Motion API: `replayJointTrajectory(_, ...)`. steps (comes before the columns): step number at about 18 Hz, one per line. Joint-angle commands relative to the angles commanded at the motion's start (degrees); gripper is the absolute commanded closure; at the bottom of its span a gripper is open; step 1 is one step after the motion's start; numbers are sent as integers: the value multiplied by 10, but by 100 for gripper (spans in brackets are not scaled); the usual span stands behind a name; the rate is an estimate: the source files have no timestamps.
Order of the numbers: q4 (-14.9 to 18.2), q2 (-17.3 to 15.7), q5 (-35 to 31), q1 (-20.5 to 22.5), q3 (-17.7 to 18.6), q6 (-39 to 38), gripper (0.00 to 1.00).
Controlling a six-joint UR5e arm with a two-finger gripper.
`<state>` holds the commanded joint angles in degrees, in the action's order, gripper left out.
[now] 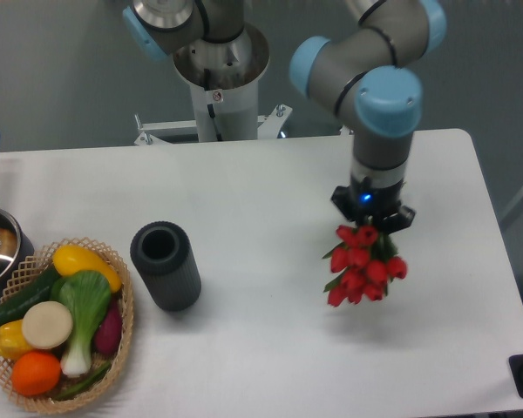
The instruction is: Place the flowers on the table
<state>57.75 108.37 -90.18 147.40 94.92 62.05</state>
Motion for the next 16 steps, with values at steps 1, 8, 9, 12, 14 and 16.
replayJointTrajectory(1,0,1,0,-5,0,3,15)
replayJointTrajectory(8,-2,6,-5,-19,5,-23,0)
replayJointTrajectory(9,-2,4,-2,-18,5,-26,0)
replayJointTrajectory(12,-7,-8,-1,-20,9,-27,0)
replayJointTrajectory(14,-12,-14,-3,-19,15,-27,0)
replayJointTrajectory(16,-12,-18,-8,-18,24,-27,0)
